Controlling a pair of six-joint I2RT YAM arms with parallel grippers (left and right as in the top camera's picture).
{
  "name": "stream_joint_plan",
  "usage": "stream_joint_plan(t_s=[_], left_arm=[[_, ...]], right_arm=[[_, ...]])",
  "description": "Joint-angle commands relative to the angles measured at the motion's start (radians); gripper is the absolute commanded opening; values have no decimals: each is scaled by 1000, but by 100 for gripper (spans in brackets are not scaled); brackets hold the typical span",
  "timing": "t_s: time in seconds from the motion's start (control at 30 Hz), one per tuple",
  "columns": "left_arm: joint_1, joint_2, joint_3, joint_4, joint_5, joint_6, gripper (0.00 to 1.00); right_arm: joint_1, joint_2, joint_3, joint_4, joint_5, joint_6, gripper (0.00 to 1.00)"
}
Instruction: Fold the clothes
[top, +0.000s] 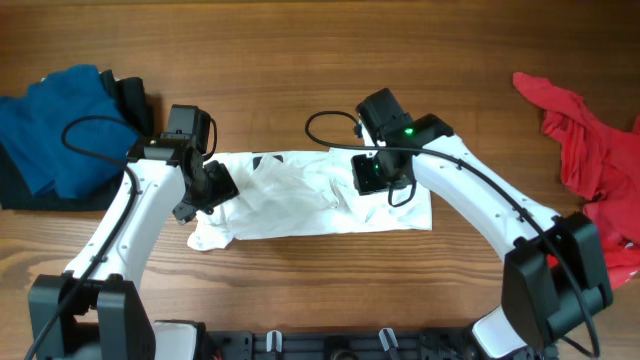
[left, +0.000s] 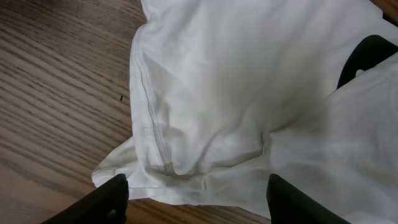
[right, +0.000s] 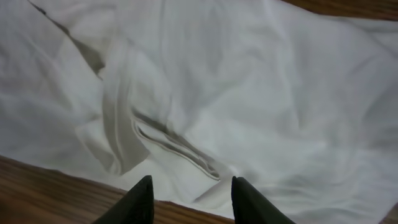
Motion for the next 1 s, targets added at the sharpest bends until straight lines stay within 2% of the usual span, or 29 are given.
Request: stream_joint_plan(t_s=[0.0, 0.23, 0.5, 0.8, 0.97], left_arm=[[-3, -3, 6, -1, 11, 16, 71], [-3, -3, 6, 0, 11, 16, 71], [-3, -3, 6, 0, 11, 16, 71], [-3, -3, 6, 0, 11, 16, 71], [-3, -3, 6, 0, 11, 16, 71]], right_arm=[[4, 58, -56, 3, 109, 137, 36], [4, 95, -80, 56, 111, 193, 35], [4, 127, -82, 94, -126, 96, 35], [4, 126, -82, 43, -149, 87, 36], [4, 126, -82, 56, -305, -10, 35]])
